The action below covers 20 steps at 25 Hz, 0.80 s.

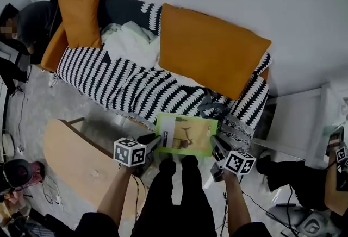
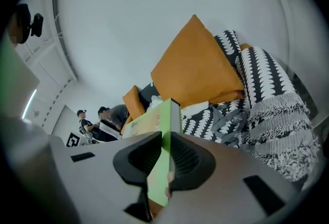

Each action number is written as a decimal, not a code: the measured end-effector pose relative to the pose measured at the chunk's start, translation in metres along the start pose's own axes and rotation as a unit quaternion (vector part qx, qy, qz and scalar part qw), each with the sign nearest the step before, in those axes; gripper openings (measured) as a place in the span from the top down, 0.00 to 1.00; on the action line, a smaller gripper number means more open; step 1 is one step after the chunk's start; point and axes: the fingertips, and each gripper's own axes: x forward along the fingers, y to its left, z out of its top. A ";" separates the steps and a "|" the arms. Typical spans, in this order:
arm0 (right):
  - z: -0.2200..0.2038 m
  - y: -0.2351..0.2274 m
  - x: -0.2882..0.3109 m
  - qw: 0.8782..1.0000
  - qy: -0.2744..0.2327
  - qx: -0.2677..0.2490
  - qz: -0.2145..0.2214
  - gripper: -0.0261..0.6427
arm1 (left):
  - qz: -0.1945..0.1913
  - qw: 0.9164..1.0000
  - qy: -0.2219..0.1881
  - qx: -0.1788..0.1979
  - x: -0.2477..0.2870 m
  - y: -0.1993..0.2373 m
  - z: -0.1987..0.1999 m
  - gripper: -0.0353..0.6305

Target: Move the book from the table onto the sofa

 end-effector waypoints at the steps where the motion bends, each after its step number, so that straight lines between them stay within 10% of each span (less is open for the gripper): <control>1: 0.000 -0.006 0.006 1.000 0.001 0.001 0.000 0.86 | 0.001 1.000 0.001 -0.001 0.006 0.004 0.000 0.80; 20: 0.012 -0.130 0.122 0.999 0.028 0.032 -0.016 0.86 | 0.009 0.999 0.018 -0.040 0.145 0.097 0.005 0.80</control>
